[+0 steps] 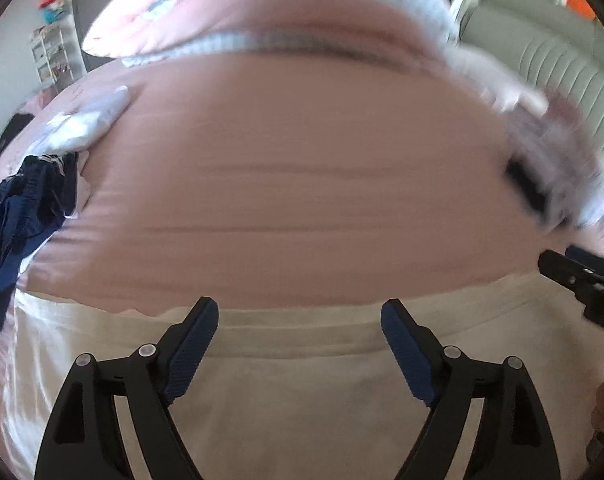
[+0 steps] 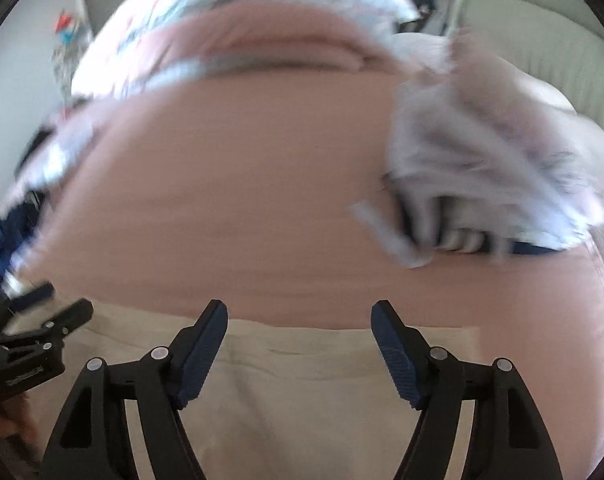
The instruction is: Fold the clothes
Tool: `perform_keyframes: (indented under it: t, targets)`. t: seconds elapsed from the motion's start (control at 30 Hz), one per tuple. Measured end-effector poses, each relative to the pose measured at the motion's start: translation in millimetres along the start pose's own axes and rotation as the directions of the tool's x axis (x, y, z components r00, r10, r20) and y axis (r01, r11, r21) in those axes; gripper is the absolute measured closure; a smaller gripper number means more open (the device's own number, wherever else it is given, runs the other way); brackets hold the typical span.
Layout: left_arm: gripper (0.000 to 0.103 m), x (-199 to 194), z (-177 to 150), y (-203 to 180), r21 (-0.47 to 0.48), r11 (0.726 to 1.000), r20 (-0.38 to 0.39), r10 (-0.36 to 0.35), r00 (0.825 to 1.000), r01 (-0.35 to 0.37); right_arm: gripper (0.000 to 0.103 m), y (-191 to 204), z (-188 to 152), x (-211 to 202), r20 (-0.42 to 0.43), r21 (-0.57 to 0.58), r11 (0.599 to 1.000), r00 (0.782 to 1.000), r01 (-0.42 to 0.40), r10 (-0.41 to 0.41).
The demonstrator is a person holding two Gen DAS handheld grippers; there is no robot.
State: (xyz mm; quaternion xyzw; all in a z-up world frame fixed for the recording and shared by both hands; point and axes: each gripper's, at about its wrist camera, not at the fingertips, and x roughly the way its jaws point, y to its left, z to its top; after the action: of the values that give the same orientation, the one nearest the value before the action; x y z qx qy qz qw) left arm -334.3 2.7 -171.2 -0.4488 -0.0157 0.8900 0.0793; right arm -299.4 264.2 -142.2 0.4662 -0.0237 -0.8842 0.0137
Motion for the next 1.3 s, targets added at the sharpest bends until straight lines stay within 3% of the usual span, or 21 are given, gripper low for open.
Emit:
perform_keyframes:
  t: [0.13,0.27,0.33,0.43,0.53,0.8,1.03,1.13,1.17,1.23,1.3]
  targets:
    - [0.020,-10.8,-10.0,-47.7,0.131,0.977,-0.017,-0.167,0.986,0.167,0.029,-31.0,-22.2,-27.7,-0.021,-0.018,0.994,0.994,0.105,-0.105]
    - [0.020,-0.3,-15.9,-100.1,0.207,0.942,-0.058,-0.259,0.964,0.265,0.029,-31.8,-51.8,-18.2,-0.073,-0.119,0.987,0.990,0.109,-0.118]
    - [0.021,7.1,-15.8,-118.7,0.236,0.936,-0.074,-0.252,0.965,0.262,0.029,-24.7,-55.8,-13.6,-0.083,-0.159,0.980,0.988,0.117,-0.131]
    - [0.019,24.3,-13.1,-124.1,0.230,0.949,-0.102,-0.198,0.975,0.217,0.033,-16.6,-54.1,-7.6,-0.075,-0.191,0.969,0.982,0.158,-0.175]
    - [0.019,34.9,-10.0,-120.2,0.204,0.953,-0.103,-0.206,0.973,0.223,0.033,-14.6,-54.2,2.6,-0.091,-0.211,0.961,0.976,0.177,-0.200]
    - [0.017,58.5,-0.4,-128.9,0.227,0.966,-0.100,-0.102,0.990,0.123,0.033,-10.6,-53.5,15.4,-0.110,-0.212,0.964,0.977,0.159,-0.185]
    - [0.003,79.6,11.7,-135.3,0.243,0.968,-0.114,-0.038,0.993,0.065,0.033,-10.2,-56.5,18.2,-0.101,-0.222,0.953,0.968,0.204,-0.231]
    - [0.008,62.2,24.0,-131.8,0.221,0.975,-0.051,0.031,0.998,-0.019,0.033,-24.9,-55.2,15.0,-0.068,-0.192,0.920,0.931,0.341,-0.359]
    - [0.008,52.5,26.9,-128.8,0.202,0.979,-0.032,0.020,0.999,-0.013,0.032,-29.9,-54.8,13.9,-0.058,-0.180,0.905,0.914,0.386,-0.402]
    - [0.008,33.2,29.0,-122.4,0.165,0.986,-0.013,-0.034,0.999,0.035,0.032,-39.8,-56.6,1.2,-0.059,-0.113,0.933,0.935,0.342,-0.350]
    - [0.007,22.3,17.3,-116.8,0.189,0.981,-0.036,-0.044,0.998,0.050,0.032,-38.2,-49.7,-8.1,-0.046,-0.104,0.964,0.967,0.244,-0.249]
